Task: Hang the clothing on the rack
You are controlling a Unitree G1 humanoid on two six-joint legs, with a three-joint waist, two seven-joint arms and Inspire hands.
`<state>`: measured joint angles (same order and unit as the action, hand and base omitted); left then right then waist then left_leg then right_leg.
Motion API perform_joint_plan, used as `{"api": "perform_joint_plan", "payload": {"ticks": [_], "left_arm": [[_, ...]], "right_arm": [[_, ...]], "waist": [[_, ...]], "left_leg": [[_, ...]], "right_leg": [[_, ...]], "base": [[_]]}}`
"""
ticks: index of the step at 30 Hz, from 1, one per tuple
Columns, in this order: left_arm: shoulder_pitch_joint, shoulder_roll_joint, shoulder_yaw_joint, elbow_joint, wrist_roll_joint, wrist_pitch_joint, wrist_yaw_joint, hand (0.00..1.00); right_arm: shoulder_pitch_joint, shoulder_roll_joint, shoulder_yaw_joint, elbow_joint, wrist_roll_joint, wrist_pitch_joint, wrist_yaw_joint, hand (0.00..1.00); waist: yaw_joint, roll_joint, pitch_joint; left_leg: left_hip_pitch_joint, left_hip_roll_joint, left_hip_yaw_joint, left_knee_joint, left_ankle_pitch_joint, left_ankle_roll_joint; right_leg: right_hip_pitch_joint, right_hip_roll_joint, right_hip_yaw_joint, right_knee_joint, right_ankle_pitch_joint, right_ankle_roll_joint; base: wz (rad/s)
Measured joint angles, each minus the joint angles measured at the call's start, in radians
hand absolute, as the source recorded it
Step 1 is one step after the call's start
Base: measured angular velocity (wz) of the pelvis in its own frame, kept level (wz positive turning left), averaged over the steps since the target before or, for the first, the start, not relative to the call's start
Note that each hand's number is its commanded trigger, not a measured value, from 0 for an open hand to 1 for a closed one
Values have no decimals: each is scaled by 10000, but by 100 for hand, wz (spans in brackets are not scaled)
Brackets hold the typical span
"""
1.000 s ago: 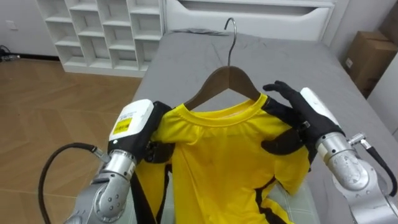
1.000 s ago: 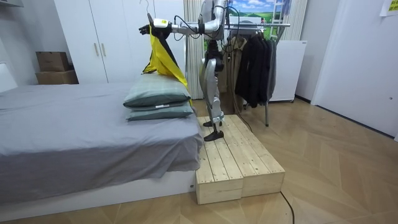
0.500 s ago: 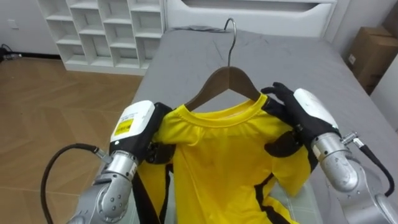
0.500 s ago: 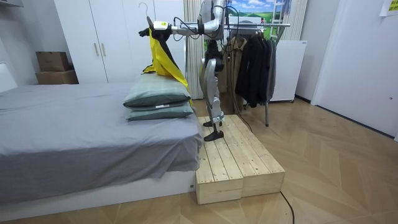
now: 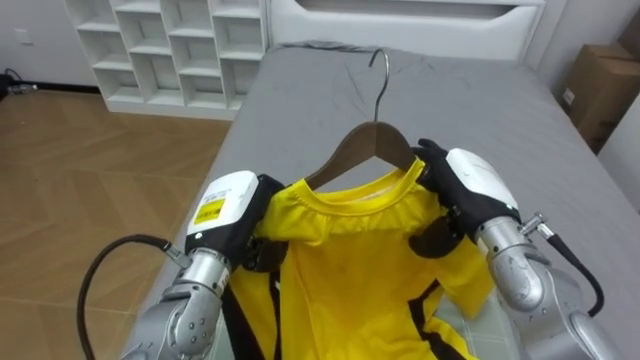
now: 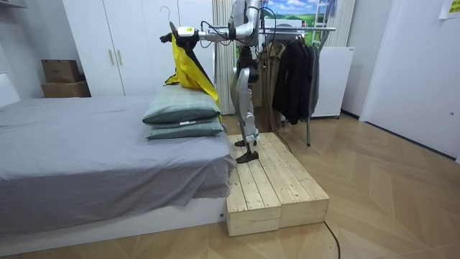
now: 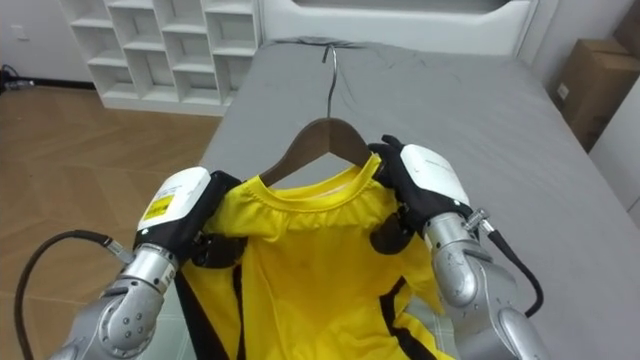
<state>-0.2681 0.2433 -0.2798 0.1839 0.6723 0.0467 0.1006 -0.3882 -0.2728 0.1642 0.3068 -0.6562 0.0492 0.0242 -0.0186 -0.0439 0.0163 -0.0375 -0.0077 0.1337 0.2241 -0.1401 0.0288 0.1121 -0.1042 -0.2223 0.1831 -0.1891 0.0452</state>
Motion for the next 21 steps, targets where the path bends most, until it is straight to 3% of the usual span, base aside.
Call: {"api": "perform_joint_plan", "payload": {"ticks": [2, 3, 5, 6, 7, 15, 21], "left_arm": [[0, -1, -5, 0, 77, 1, -4, 100], [3, 2, -8, 1, 81, 7, -29, 100], [9, 1, -48, 0, 81, 53, -46, 100], [8, 0, -53, 0, 81, 54, -46, 100], [8, -2, -55, 0, 87, 54, -46, 100], [8, -13, -95, -4, 287, 75, -46, 100], [8, -45, -49, -24, 280, 124, -46, 100]], "right_arm": [[0, 1, 59, 0, 1, 90, -4, 0], [0, 1, 104, 0, 1, 150, -12, 5], [0, 4, 120, 2, 1, 177, 3, 67], [0, 4, 119, 1, 1, 177, 2, 80], [0, 4, 120, 1, 9, 177, 0, 100], [1, -2, 194, 49, 85, 212, -4, 100], [1, 0, 207, 157, 190, 530, 3, 100]], "waist": [[0, -1, 0], [3, -1, 1], [7, -1, 1], [7, -1, 1], [12, -1, 1], [5, -2, 2], [17, -9, 0]], "left_leg": [[19, 0, 0, 1, 0, 0], [43, 0, 2, -2, 0, 0], [143, 1, 4, -9, 0, 0], [167, 2, 5, -9, 0, 0], [196, 3, 4, -13, 0, 0], [177, 6, 30, -6, 0, 1], [130, 6, 21, -5, 1, 2]], "right_leg": [[11, -1, 4, 2, 0, 0], [29, -1, 14, 1, 0, 0], [97, -1, 21, -2, 0, 0], [97, -1, 20, -2, 0, 0], [117, 1, 42, -3, 0, 0], [136, 3, 143, 11, 0, 1], [88, 3, 88, 23, 0, 1]], "base": [[0], [0], [0], [0], [0], [0], [0]]}}
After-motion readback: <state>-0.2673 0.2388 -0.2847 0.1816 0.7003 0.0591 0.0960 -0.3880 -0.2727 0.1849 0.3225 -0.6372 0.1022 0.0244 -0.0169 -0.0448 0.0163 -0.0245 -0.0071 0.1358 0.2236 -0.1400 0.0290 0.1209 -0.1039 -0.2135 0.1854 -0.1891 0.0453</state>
